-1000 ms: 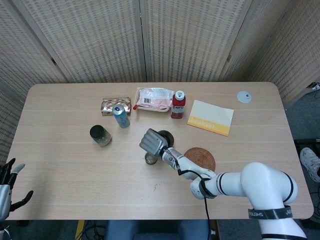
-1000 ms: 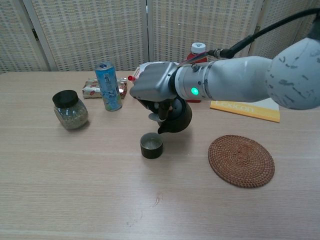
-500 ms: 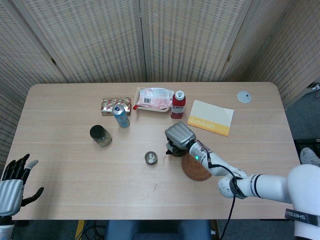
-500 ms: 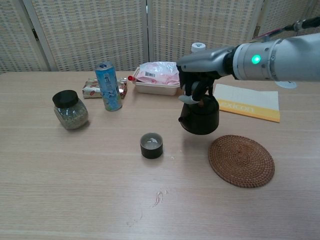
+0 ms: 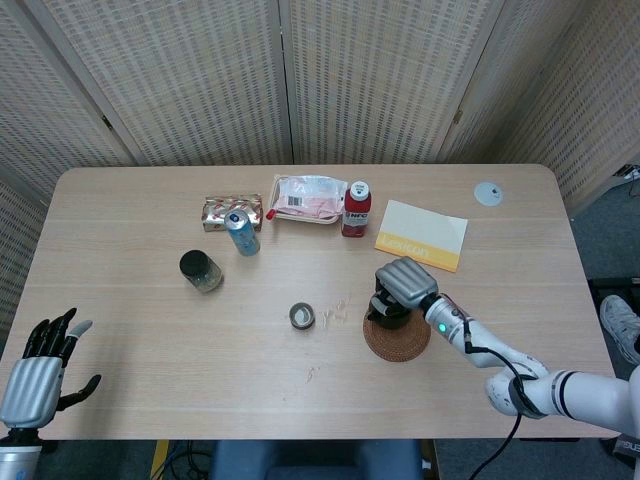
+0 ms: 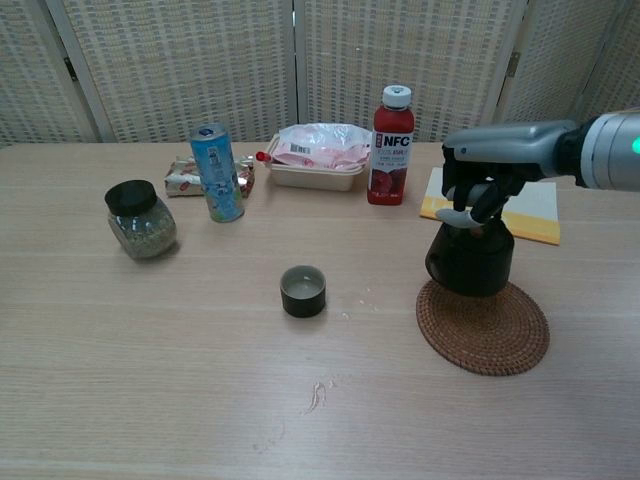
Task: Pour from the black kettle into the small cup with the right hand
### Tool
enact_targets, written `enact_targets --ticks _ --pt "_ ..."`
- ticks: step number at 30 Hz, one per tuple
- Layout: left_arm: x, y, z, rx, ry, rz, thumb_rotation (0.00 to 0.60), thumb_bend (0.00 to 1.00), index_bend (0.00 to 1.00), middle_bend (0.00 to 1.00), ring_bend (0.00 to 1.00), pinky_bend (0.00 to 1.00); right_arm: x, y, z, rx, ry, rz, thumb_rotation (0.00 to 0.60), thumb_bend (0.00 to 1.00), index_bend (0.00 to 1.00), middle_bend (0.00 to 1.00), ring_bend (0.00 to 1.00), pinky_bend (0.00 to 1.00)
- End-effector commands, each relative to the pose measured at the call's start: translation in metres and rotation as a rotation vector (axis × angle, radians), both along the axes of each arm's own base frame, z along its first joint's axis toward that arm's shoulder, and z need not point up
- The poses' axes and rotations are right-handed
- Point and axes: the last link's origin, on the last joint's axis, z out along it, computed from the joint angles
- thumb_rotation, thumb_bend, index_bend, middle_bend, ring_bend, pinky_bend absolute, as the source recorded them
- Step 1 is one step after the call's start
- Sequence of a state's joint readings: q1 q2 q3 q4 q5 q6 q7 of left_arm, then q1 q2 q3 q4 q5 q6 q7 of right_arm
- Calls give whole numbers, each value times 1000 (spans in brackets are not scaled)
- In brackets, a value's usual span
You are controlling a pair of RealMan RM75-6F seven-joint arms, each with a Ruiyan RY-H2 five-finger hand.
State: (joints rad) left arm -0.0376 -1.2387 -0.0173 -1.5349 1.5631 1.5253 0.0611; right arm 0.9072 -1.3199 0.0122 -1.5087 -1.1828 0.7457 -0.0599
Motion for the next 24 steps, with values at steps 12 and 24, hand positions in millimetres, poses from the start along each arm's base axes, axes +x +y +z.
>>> enact_targets --ticks 12,24 --pt "-6 -3 -1 0 -4 24 600 239 152 11 71 14 -24 18 -12 22 13 12 485 401 1000 1000 953 520" --pt "-7 -3 -2 0 -10 25 600 239 152 17 72 13 -31 25 -16 37 19 6 488 355 1000 1000 950 311"
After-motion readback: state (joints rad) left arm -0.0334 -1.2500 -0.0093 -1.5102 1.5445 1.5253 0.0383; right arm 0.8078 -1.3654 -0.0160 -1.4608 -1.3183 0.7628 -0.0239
